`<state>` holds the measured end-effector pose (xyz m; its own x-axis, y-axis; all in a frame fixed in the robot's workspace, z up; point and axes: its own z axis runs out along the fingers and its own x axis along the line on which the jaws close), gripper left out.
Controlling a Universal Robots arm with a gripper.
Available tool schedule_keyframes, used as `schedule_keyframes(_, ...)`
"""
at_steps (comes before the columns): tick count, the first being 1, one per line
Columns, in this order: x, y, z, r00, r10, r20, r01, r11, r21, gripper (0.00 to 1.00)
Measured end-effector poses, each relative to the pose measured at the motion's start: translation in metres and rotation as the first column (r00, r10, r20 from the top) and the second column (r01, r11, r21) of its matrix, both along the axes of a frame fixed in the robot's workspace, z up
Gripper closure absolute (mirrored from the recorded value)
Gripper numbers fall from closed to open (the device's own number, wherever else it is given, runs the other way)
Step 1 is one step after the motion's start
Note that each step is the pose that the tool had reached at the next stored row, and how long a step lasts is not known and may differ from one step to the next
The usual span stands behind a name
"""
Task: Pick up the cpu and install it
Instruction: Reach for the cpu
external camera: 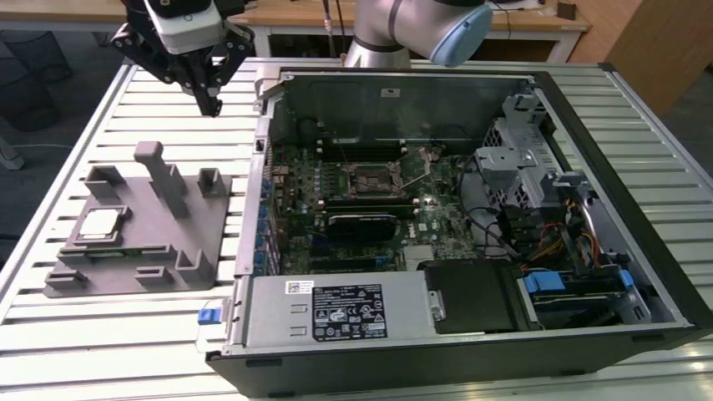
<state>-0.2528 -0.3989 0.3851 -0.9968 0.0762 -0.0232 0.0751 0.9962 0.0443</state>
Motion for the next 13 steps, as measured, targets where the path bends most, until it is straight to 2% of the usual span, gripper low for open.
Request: schedule_keyframes(13, -0.0086, 0.0, -0.0006, 1.0, 0.0, 0.0, 0.0, 1.0, 0.0, 0.89)
